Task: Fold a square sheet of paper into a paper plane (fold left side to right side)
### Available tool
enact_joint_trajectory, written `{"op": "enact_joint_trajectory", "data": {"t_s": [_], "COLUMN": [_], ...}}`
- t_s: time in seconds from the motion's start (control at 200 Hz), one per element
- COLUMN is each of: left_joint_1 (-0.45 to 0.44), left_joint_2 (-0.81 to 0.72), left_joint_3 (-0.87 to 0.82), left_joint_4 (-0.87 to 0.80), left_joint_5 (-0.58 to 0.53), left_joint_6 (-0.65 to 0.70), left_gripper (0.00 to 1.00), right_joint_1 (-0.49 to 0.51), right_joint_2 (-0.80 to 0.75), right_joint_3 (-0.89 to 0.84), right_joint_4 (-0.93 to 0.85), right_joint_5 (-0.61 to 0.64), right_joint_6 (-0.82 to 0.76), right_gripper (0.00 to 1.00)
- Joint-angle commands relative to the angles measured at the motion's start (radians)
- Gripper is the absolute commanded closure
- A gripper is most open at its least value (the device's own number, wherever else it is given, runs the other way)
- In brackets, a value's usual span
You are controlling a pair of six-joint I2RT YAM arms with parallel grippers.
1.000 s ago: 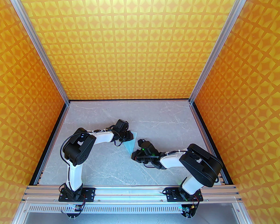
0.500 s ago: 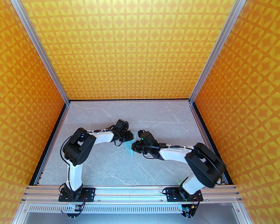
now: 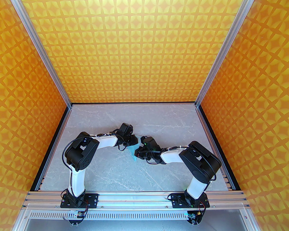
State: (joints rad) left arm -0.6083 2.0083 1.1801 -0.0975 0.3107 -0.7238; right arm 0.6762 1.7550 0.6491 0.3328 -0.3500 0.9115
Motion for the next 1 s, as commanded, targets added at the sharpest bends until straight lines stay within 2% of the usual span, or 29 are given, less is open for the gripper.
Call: {"op": "enact_joint_trajectory", "data": {"t_s": [0.0, 0.35, 0.525, 0.61, 0.845, 0.995], "left_joint_1": [0.038, 0.109, 0.109, 0.097, 0.043, 0.011], "left_joint_2": [0.036, 0.11, 0.114, 0.093, 0.011, -0.031], "left_joint_3": [0.032, 0.124, 0.132, 0.092, -0.045, -0.099], "left_joint_4": [-0.085, -0.103, -0.102, -0.085, -0.029, -0.012], "left_joint_5": [-0.05, -0.048, -0.03, -0.03, -0.034, -0.047], "left_joint_6": [0.05, 0.117, 0.111, 0.09, 0.002, -0.041], "left_gripper": [0.82, 0.81, 0.82, 0.82, 0.82, 0.82], "right_joint_1": [0.0, 0.013, 0.016, 0.014, 0.014, 0.014], "right_joint_2": [0.052, 0.086, 0.1, 0.058, -0.159, -0.181], "right_joint_3": [-0.06, -0.073, -0.071, -0.067, -0.002, 0.06], "right_joint_4": [-0.063, -0.043, -0.032, -0.041, -0.206, -0.268], "right_joint_5": [-0.001, -0.017, -0.018, -0.015, 0.032, 0.04], "right_joint_6": [-0.006, -0.002, 0.001, -0.008, -0.064, -0.071], "right_gripper": [0.99, 1.0, 1.0, 1.0, 1.0, 1.0]}}
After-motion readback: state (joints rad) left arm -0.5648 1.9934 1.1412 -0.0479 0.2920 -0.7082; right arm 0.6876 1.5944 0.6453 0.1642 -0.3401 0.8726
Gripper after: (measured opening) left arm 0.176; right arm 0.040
